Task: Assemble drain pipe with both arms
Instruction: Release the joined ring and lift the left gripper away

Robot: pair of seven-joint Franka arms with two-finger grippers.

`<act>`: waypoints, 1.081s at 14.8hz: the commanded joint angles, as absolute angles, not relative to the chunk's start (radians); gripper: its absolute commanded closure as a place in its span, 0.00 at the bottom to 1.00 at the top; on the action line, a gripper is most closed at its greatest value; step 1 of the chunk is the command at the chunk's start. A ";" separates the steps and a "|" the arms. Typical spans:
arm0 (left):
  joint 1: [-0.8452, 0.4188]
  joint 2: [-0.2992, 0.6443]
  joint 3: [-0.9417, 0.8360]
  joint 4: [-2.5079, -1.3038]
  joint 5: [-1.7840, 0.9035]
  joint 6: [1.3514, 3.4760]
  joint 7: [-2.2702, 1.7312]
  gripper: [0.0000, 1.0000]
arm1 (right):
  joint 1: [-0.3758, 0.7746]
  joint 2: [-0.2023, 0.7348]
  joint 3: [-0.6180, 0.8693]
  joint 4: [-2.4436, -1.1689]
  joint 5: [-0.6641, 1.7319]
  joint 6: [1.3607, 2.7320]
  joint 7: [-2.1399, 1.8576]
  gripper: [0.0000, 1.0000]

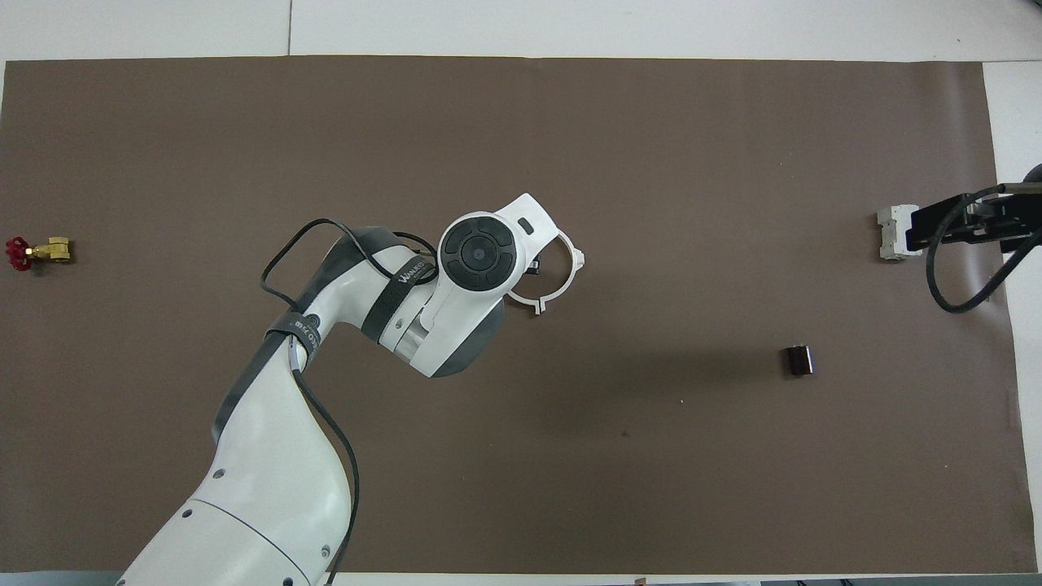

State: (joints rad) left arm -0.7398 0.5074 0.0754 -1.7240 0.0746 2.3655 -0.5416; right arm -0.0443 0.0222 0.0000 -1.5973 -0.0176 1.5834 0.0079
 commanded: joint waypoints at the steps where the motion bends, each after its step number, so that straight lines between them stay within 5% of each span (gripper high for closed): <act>1: -0.750 0.489 0.086 -1.756 0.064 2.395 -0.548 1.00 | -0.058 0.014 0.005 -1.605 0.002 1.598 -0.026 0.00; 7: -0.752 0.489 0.086 -1.755 0.064 2.410 -0.548 1.00 | -0.057 0.014 0.006 -1.603 0.002 1.597 -0.026 0.00; 8: -0.750 0.489 0.087 -1.755 0.064 2.410 -0.548 0.90 | -0.057 0.014 0.005 -1.603 0.002 1.598 -0.026 0.00; 12: -0.749 0.489 0.086 -1.750 0.064 2.408 -0.548 0.17 | -0.057 0.014 0.005 -1.603 0.002 1.598 -0.026 0.00; 14: -0.747 0.489 0.087 -1.747 0.063 2.404 -0.549 0.01 | -0.057 0.014 0.006 -1.603 0.002 1.598 -0.025 0.00; 16: -0.738 0.470 0.087 -1.752 0.064 2.388 -0.548 0.00 | -0.057 0.014 0.006 -1.603 0.002 1.597 -0.026 0.00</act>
